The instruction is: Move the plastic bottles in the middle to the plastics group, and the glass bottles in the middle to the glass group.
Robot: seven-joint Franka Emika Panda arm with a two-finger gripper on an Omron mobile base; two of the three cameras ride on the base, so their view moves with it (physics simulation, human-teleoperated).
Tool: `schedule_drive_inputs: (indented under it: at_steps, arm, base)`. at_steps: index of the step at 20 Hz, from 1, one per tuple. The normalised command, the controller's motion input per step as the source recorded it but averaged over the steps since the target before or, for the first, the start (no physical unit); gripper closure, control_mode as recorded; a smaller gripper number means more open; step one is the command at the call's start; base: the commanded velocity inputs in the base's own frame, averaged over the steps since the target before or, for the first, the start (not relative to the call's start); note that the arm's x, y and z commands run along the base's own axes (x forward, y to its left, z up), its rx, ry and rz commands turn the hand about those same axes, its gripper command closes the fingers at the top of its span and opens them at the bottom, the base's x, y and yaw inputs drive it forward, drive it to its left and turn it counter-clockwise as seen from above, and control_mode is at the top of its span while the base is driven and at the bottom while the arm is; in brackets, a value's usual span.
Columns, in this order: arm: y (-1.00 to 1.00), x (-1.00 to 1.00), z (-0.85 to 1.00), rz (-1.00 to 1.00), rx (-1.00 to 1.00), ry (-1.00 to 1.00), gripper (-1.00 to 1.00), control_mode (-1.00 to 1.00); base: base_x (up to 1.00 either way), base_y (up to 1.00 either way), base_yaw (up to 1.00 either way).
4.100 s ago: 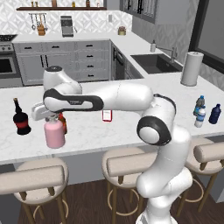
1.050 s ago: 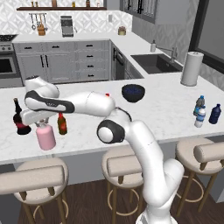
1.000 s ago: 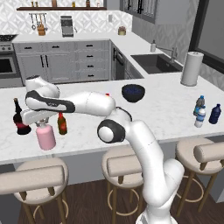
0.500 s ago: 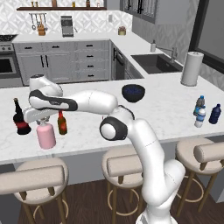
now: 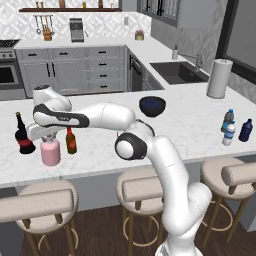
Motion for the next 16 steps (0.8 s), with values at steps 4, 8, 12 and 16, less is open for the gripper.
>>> schedule_drive_inputs:
  at_steps: [4, 8, 12, 16]
  arm:
    - [0.0, 0.0, 0.0, 0.0, 0.0, -0.02, 1.0, -1.0]
    - [0.0, 0.09, 0.0, 0.0, 0.0, 0.0, 1.0, -1.0]
    - [0.0, 0.05, -0.05, 0.0, 0.0, 0.0, 1.0, -1.0]
    - [0.0, 0.0, 0.0, 0.0, 0.0, 0.0, 1.0, -1.0]
  base:
    - [0.0, 0.0, 0.0]
    - [0.0, 0.0, 0.0]
    - [0.0, 0.0, 0.0]
    - [0.0, 0.0, 0.0]
